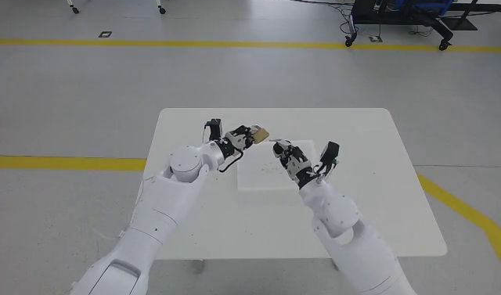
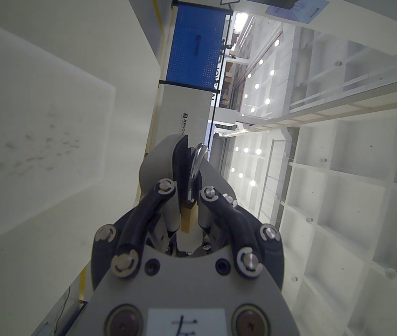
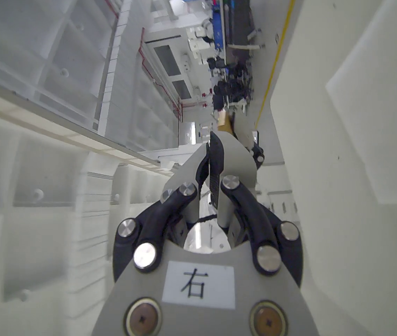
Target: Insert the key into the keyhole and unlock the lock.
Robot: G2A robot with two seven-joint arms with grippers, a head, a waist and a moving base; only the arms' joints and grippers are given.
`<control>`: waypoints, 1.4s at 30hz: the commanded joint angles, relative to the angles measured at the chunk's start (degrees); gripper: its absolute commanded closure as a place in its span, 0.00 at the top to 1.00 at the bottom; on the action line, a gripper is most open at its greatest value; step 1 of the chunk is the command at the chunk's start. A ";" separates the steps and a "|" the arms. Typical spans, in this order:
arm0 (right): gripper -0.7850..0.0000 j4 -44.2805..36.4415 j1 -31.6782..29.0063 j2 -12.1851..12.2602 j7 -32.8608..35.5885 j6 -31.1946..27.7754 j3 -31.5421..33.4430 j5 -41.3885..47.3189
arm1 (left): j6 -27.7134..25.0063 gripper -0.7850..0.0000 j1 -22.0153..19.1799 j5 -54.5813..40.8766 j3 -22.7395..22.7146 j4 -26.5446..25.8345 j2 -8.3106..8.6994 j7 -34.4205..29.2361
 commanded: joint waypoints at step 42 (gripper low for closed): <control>0.00 11.25 2.95 -7.76 -29.69 9.29 -13.85 -46.91 | 4.75 0.00 0.66 3.10 -0.62 -1.47 -0.11 -1.67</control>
